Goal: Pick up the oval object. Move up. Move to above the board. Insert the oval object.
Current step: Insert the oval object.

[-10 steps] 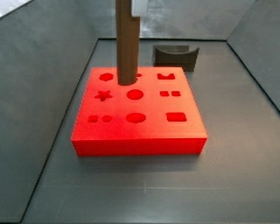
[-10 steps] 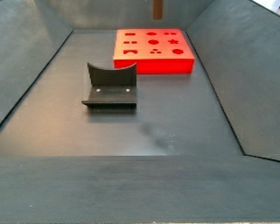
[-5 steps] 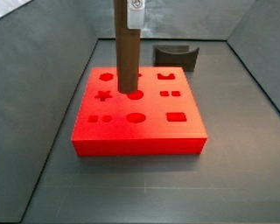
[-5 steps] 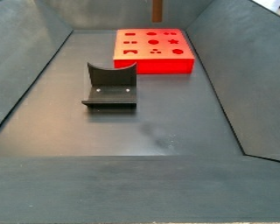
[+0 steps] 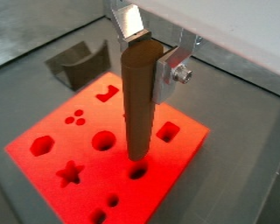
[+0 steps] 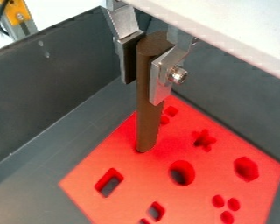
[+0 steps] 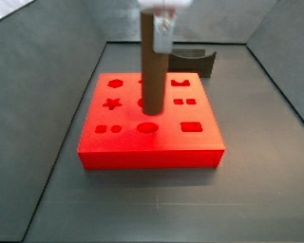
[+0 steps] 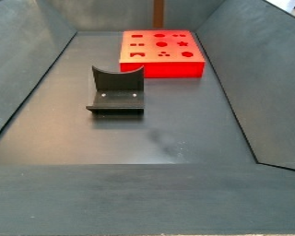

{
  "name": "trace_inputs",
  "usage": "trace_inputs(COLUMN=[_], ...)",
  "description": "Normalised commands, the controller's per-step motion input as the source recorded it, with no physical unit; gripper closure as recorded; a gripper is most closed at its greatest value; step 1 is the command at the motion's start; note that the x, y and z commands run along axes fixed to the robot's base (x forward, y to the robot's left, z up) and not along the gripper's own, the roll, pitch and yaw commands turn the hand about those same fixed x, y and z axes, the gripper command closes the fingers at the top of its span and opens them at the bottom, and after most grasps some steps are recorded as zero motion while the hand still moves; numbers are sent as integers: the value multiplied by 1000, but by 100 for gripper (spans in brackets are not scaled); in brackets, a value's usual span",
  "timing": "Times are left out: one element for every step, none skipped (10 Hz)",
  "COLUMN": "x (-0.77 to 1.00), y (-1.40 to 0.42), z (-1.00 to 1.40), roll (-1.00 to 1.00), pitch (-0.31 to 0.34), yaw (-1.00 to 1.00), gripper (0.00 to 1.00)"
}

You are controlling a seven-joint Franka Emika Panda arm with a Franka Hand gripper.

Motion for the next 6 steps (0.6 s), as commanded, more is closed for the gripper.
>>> trace_inputs(x=[-9, -123, -114, -211, 0, 0], y=[-146, -77, 0, 0, 0, -20], z=[-223, -240, -220, -289, -94, 0], roll=[113, 113, 71, 90, 0, 0], pitch=[0, 0, 0, -26, -20, 0], yaw=[-46, -14, 0, 0, 6, 0], gripper=[100, 100, 100, 100, 100, 100])
